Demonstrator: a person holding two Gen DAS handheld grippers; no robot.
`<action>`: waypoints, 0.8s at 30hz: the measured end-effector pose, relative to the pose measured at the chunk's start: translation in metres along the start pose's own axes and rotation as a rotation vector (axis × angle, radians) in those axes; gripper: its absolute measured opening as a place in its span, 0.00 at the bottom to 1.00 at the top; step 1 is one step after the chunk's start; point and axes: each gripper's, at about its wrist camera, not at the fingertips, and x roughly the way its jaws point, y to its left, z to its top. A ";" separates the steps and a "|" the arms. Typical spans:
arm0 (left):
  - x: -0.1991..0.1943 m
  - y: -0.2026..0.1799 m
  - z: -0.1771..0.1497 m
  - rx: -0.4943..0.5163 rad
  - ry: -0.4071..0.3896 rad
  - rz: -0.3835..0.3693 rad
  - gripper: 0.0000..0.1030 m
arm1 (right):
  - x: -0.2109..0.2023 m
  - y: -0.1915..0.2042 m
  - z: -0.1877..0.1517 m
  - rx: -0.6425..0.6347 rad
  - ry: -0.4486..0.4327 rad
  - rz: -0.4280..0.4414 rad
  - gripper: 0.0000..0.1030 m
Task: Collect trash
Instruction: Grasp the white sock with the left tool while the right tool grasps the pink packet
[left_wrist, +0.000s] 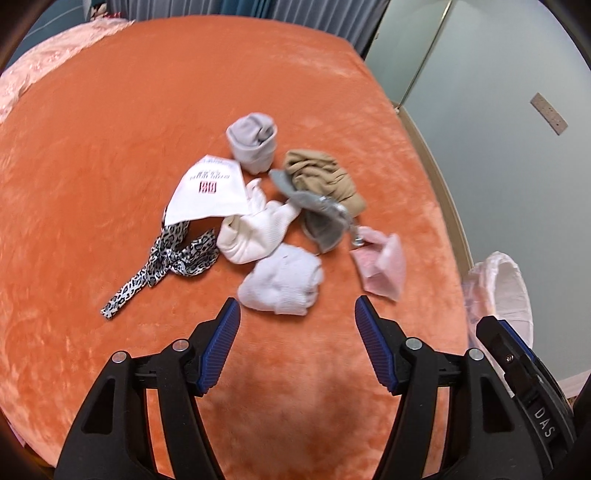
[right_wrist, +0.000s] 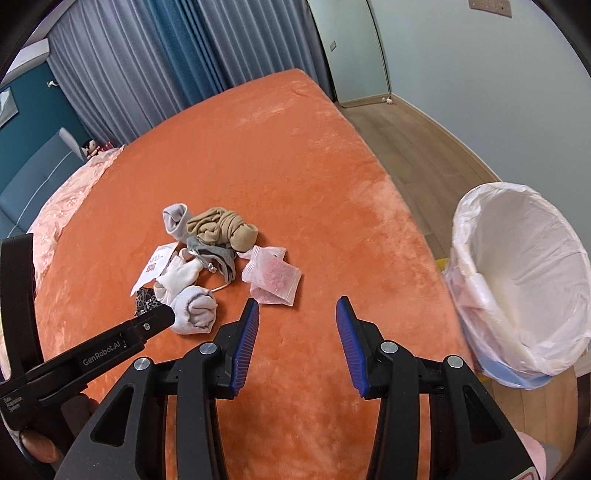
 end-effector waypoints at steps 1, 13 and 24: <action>0.006 0.004 0.001 -0.007 0.010 0.002 0.59 | 0.008 0.002 0.001 0.000 0.011 0.000 0.42; 0.049 0.022 0.011 -0.044 0.077 -0.029 0.59 | 0.073 0.016 0.015 0.019 0.083 0.001 0.42; 0.066 0.022 0.017 -0.047 0.109 -0.087 0.51 | 0.117 0.016 0.014 0.044 0.148 0.004 0.41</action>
